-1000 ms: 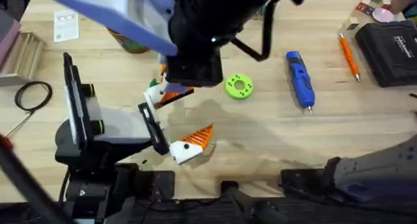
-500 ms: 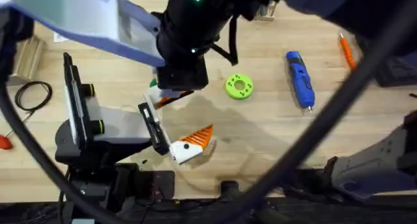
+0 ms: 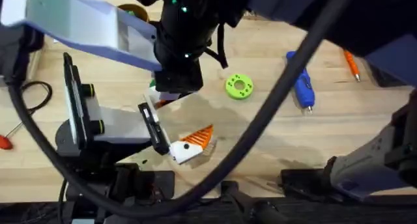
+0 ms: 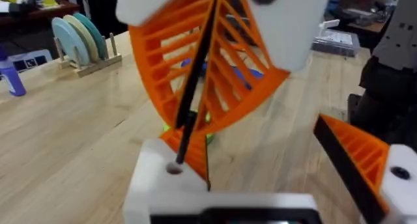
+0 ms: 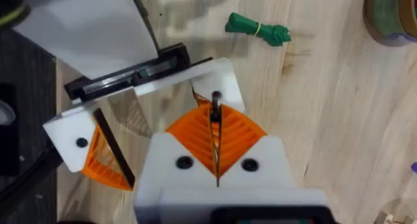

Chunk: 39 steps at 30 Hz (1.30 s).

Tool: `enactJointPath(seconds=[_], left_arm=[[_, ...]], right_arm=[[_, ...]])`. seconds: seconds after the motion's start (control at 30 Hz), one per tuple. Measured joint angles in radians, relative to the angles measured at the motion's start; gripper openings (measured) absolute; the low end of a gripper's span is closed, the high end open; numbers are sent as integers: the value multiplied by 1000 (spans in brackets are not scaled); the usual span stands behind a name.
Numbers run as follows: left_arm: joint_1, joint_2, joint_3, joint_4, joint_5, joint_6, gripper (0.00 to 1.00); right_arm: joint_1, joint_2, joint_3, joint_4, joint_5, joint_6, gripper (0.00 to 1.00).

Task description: Pick up the gripper from the table and insert it into the empty holder that is missing its gripper. Then pick up a screw, insert it into the mounting hole, and use the screwdriver to tighten it. Finally, clean up the table by picking up the vegetable and placing it into the bucket.

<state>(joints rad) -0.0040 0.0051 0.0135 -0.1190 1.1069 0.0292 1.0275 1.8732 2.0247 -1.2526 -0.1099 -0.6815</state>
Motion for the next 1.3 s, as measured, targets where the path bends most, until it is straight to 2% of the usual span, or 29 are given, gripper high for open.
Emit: enactJointPath(seconds=[1.3], left_arm=[[0, 0, 0, 0, 0, -2, 986]], right_arm=[[0, 30, 0, 3, 0, 0, 6]])
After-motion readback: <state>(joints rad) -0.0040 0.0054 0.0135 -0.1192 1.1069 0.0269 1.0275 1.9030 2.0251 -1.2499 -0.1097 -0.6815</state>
